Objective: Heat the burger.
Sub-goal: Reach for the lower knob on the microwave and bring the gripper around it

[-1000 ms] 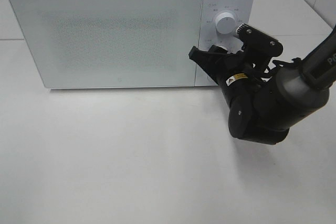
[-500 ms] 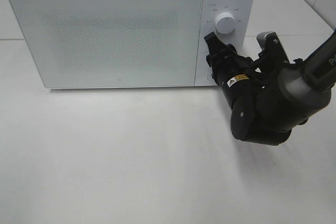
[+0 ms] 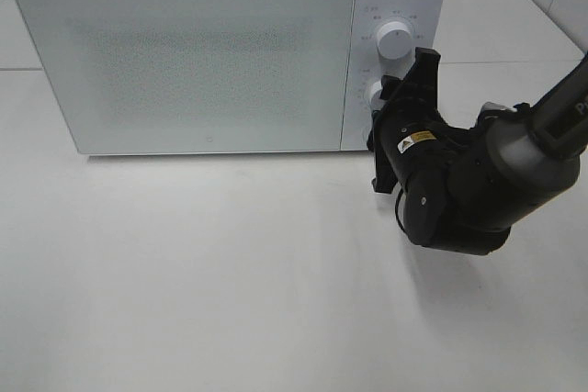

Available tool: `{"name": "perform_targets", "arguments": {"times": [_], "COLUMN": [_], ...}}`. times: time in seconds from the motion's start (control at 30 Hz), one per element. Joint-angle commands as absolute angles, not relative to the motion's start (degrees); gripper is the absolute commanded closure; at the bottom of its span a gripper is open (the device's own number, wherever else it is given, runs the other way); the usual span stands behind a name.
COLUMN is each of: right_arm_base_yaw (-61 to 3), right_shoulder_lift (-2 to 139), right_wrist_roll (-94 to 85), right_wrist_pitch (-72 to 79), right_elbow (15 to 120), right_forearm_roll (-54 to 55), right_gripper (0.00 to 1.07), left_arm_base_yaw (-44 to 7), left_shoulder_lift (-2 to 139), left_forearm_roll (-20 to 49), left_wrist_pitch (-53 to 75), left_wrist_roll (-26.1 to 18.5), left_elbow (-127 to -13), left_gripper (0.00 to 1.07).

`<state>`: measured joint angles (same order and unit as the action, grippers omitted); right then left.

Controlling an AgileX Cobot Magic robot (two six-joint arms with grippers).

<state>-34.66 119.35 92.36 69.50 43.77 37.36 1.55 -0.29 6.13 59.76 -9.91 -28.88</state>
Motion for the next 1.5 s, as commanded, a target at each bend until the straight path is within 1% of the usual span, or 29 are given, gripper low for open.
{"name": "perform_targets", "arguments": {"times": [0.03, 0.4, 0.7, 0.73, 0.77, 0.8, 0.83, 0.87, 0.9, 0.93, 0.97, 1.0, 1.03, 1.07, 1.1, 1.17, 1.2, 1.27, 1.3, 1.33, 1.37, 1.4, 1.43, 1.5], "right_arm_base_yaw": [-34.84, -34.84, -34.84, -34.84, -34.84, -34.84, -34.84, -34.84, -34.84, -34.84, -34.84, -34.84, -34.84, -34.84, -34.84, -34.84, -34.84, -34.84, -34.84, -34.84, -34.84, -34.84, -34.84, -34.84], "right_shoulder_lift": [119.18, 119.18, 119.0, 118.89, 118.89, 118.77, 118.77, 118.77, 118.77, 118.77, 118.77, 118.77, 118.77, 118.77, 118.77, 118.77, 118.77, 118.77, 118.77, 118.77, 118.77, 118.77, 118.77, 118.77], "right_wrist_roll": [96.26, 97.8, 97.57, 96.89, 96.89, 95.97, 95.97, 95.8, 95.68, 95.68, 95.17, 94.82, 94.82, 93.97, 93.97, 92.07, 92.07, 90.93, 90.93, 89.44, 88.64, 88.64, 87.43, 86.86], "right_wrist_pitch": [68.12, 68.41, 68.41, 68.53, 68.53, 68.47, 68.47, 68.47, 68.47, 68.47, 68.3, 68.3, 68.3, 68.3, 68.3, 68.53, 68.53, 68.81, 68.81, 69.56, 69.79, 69.79, 69.79, 69.79], "right_elbow": [45.49, 45.49, 45.49, 45.49, 45.49, 45.49, 45.49, 45.49, 45.49, 45.49, 45.44, 45.44, 45.44, 45.44, 45.44, 45.44, 45.44, 45.44, 45.44, 45.44, 45.44, 45.44, 45.44, 45.44], "right_forearm_roll": [28.36, 28.3, 28.36, 28.36, 28.36, 28.48, 28.48, 28.53, 28.59, 28.59, 29.11, 29.74, 29.74, 30.83, 30.83, 32.14, 32.14, 33.8, 33.8, 34.84, 35.24, 35.24, 35.7, 36.21], "right_gripper": [1.03, 1.03, 1.0, 0.98, 0.98, 0.94, 0.94, 0.92, 0.87, 0.87, 0.82, 0.79, 0.79, 0.74, 0.74, 0.67, 0.67, 0.6, 0.6, 0.54, 0.51, 0.51, 0.46, 0.44], "left_arm_base_yaw": [1.66, 1.66, 1.66, 1.66, 1.66, 1.66, 1.66, 1.66, 1.66, 1.66, 1.66, 1.66, 1.66, 1.66, 1.66, 1.66, 1.66, 1.66, 1.66, 1.66, 1.66, 1.66, 1.66, 1.66], "left_shoulder_lift": [-1.72, -1.72, -1.72, -1.72, -1.72, -1.72, -1.72, -1.72, -1.72, -1.72, -1.72, -1.72, -1.72, -1.72, -1.72, -1.72, -1.72, -1.72, -1.72, -1.72, -1.72, -1.72, -1.72, -1.72], "left_forearm_roll": [6.07, 6.07, 6.07, 6.07, 6.07, 6.07, 6.07, 6.07, 6.07, 6.07, 6.07, 6.07, 6.07, 6.07, 6.07, 6.07, 6.07, 6.07, 6.07, 6.07, 6.07, 6.07, 6.07, 6.07], "left_wrist_pitch": [59.82, 59.82, 59.82, 59.82, 59.82, 59.82, 59.82, 59.82, 59.82, 59.82, 59.82, 59.82, 59.82, 59.82, 59.82, 59.82, 59.82, 59.82, 59.82, 59.82, 59.82, 59.82, 59.82, 59.82], "left_wrist_roll": [-10.03, -10.03, -10.03, -10.03, -10.03, -10.03, -10.03, -10.03, -10.03, -10.03, -10.03, -10.03, -10.03, -10.03, -10.03, -10.03, -10.03, -10.03, -10.03, -10.03, -10.03, -10.03, -10.03, -10.03], "left_elbow": [-28.93, -28.93, -28.93, -28.93, -28.93, -28.93, -28.93, -28.93, -28.93, -28.93, -28.93, -28.93, -28.93, -28.93, -28.93, -28.93, -28.93, -28.93, -28.93, -28.93, -28.93, -28.93, -28.93, -28.93], "left_gripper": [0.2, 0.2, 0.2, 0.2, 0.2, 0.2, 0.2, 0.2, 0.2, 0.2, 0.2, 0.2, 0.2, 0.2, 0.2, 0.2, 0.2, 0.2, 0.2, 0.2, 0.2, 0.2, 0.2, 0.2]}}
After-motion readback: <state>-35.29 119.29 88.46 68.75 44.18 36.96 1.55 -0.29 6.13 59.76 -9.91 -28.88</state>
